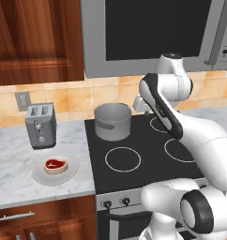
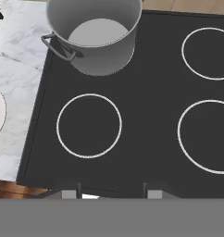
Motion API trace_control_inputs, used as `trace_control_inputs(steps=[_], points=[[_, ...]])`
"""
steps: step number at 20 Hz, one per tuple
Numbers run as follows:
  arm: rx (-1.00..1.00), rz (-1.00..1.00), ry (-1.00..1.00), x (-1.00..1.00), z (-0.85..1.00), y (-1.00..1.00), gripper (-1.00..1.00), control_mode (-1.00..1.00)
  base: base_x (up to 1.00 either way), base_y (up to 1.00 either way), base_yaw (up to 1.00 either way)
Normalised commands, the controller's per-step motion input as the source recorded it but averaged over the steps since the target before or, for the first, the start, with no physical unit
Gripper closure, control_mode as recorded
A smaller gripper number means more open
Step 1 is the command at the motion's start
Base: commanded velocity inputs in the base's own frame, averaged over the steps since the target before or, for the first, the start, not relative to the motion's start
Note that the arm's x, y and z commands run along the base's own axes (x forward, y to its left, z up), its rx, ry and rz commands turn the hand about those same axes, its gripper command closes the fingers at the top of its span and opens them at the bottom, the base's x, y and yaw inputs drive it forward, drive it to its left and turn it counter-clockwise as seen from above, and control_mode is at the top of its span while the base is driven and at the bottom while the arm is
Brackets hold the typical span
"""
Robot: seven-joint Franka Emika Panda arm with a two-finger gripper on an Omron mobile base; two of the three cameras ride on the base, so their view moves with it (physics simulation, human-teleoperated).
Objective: Retrieve the frozen meat and place it in the pot on a burner. Then turn the burner on.
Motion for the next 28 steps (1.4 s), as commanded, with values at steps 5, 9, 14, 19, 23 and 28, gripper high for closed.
trace_control_inputs(steps=[5,9,14,19,23,28], points=[[0.00,0.00,0.01,-0.08,-0.03,0.00,-1.00,-1.00,0.00,0.00,0.00],[0.00,0.00,0.00,-0.11,-0.09,0.08,-1.00,-1.00,0.00,0.00,0.00],[0.00,0.01,0.00,-0.16,-0.13,0.24,-1.00,-1.00,0.00,0.00,0.00],[0.00,0.07,0.00,-0.27,-0.02,0.22,-1.00,-1.00,0.00,0.00,0.00],[-0.06,0.12,-0.01,-0.39,0.00,0.45,-1.00,-1.00,0.00,0.00,0.00],[-0.10,0.25,0.00,-0.42,0.00,0.68,-1.00,-1.00,0.00,0.00,0.00]])
